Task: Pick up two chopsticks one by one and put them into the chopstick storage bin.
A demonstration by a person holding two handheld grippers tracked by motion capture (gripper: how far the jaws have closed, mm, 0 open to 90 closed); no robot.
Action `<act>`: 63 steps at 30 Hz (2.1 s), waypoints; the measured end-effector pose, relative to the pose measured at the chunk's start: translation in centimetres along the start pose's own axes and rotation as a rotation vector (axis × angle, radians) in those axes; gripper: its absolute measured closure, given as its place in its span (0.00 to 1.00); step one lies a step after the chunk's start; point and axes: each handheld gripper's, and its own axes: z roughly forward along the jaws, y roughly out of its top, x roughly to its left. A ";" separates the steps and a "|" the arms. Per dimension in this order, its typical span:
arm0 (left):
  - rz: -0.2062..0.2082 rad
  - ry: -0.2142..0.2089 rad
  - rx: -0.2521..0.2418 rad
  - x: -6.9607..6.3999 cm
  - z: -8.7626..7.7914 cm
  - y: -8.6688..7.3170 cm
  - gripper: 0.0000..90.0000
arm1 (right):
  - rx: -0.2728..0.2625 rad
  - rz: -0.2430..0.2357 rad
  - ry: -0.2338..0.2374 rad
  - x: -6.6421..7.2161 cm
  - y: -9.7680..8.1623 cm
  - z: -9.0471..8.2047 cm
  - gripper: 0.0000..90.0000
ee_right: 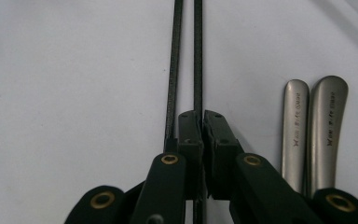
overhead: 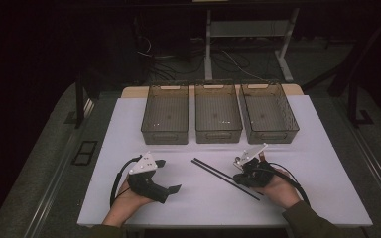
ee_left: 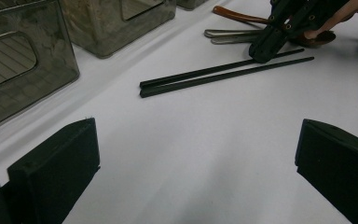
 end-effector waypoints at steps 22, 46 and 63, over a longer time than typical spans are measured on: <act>0.000 -0.002 -0.002 0.1 -0.1 0.1 0.00 | -0.075 0.057 0.038 -1.2 -0.2 -2.4 0.96; 0.004 -0.006 -0.008 0.0 0.0 0.1 0.00 | -0.232 0.086 0.035 -1.8 -0.3 -5.3 0.96; 0.000 -0.009 -0.013 0.0 0.0 -0.1 0.00 | -0.339 0.085 0.034 -2.3 0.6 -7.3 0.96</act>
